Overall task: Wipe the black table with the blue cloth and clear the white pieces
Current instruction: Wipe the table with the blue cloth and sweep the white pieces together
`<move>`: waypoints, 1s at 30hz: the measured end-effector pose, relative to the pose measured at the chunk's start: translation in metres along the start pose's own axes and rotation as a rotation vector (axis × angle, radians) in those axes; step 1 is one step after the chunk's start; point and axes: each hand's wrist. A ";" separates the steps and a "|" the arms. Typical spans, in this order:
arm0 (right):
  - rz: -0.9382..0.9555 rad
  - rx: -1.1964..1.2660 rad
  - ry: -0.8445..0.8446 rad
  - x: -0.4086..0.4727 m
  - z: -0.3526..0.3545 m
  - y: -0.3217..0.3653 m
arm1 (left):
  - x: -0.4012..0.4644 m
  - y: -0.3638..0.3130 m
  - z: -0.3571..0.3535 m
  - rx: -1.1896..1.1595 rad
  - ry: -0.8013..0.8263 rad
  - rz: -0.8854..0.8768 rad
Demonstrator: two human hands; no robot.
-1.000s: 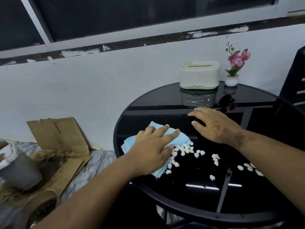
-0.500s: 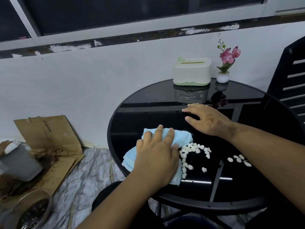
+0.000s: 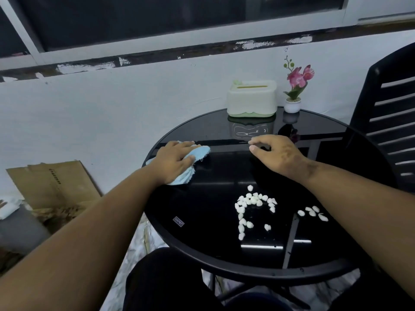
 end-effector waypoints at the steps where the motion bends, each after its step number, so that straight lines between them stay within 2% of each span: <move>1: 0.000 0.025 -0.035 -0.001 0.004 0.002 | 0.004 0.004 0.000 0.002 0.002 -0.001; 4: 0.051 -0.065 -0.070 -0.005 0.027 0.001 | 0.002 -0.006 0.004 -0.010 -0.018 0.029; 6: 0.058 -0.201 0.020 -0.011 0.045 -0.006 | -0.008 -0.014 0.004 -0.026 -0.051 0.072; 10: -0.064 -0.439 0.201 -0.036 0.073 -0.027 | -0.040 -0.025 0.003 -0.014 -0.083 0.085; 14: -0.089 -0.404 0.268 -0.064 0.074 -0.039 | -0.074 -0.044 0.000 0.027 -0.069 0.102; 19: -0.081 -0.408 0.209 -0.073 0.064 -0.041 | -0.103 -0.085 -0.004 0.058 -0.080 0.172; 30: -0.092 -0.398 0.196 -0.074 0.065 -0.038 | -0.123 -0.175 -0.015 0.136 -0.074 0.234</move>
Point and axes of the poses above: each hand's wrist, its own x-axis towards the middle knuckle, its own z-axis out of the back of the hand, y = z × x, and after that the axes turned 3 degrees about x, right-handed
